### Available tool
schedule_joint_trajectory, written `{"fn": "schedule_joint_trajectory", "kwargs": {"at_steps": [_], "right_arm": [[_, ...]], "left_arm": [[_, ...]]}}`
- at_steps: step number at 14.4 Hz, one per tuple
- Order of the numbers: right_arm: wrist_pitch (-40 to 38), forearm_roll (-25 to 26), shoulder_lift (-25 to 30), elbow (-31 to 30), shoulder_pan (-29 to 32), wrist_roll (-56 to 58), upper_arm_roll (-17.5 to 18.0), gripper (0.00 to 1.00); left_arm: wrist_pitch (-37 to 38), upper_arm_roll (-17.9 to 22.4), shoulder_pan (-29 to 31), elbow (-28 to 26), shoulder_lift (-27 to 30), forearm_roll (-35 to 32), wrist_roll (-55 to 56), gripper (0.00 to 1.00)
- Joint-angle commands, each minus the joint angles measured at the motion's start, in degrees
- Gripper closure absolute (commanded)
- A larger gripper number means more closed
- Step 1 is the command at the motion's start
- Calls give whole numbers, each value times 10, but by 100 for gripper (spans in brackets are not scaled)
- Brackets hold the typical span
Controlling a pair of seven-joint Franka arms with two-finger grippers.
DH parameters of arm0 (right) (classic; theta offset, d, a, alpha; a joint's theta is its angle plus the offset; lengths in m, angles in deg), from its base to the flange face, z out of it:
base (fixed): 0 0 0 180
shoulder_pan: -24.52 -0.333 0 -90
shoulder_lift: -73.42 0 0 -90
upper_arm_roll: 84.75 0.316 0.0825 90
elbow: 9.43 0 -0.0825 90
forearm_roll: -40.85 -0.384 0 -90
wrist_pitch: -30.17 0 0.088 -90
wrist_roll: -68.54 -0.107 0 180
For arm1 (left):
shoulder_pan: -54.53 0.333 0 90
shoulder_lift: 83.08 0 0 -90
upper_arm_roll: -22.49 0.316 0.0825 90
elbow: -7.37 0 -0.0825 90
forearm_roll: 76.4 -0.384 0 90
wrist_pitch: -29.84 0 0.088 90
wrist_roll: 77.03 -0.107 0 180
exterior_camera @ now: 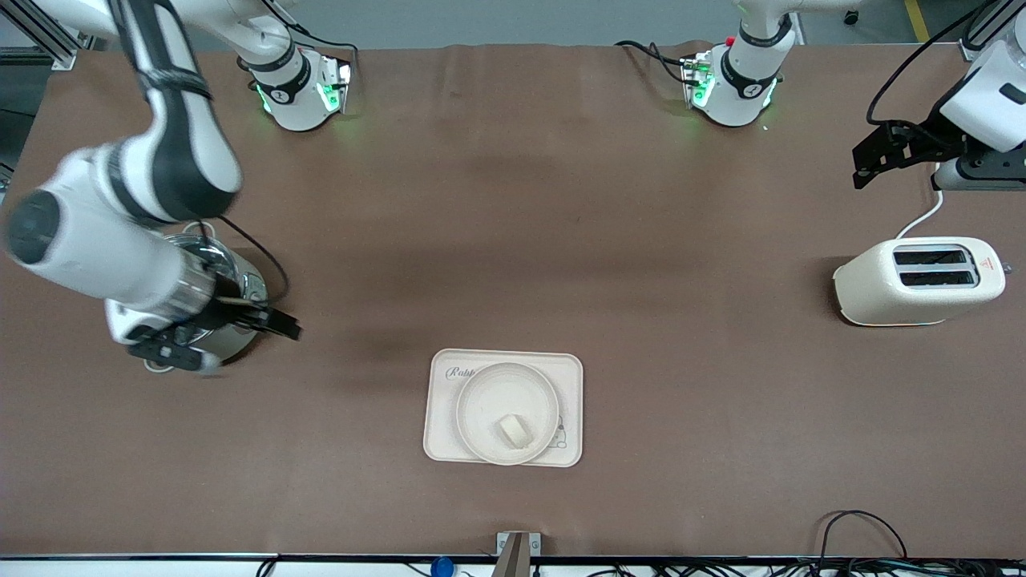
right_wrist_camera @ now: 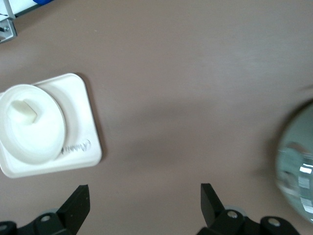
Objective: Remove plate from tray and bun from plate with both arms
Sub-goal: 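Move the right gripper from the steel pot toward the white plate, then grasp the rim of the white plate with the right gripper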
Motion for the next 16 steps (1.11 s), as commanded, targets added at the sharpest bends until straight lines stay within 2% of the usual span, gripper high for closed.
{"fn": "schedule_joint_trajectory", "kwargs": {"at_steps": [1, 4, 8, 14, 15, 16], "right_arm": [[94, -11, -65, 13, -50, -69, -5, 0], [181, -10, -143, 41, -97, -133, -5, 0], [247, -4, -237, 99, -156, -182, -6, 0], [265, -3, -349, 224, -169, -214, -8, 2], [265, -2, -358, 234, -168, -214, -9, 11], [265, -1, -360, 237, -168, -213, -9, 32]], "left_arm": [[-4, -3, 2, 7, -12, -2, -10, 0], [-15, -3, 2, 8, -20, -2, -10, 0], [-20, -3, 5, 8, -20, -1, -10, 0], [-38, -3, 7, 7, -29, -1, -10, 0], [-39, -3, 7, 7, -35, -1, -10, 0], [-40, -3, 7, 8, -37, -1, -9, 0]]}}
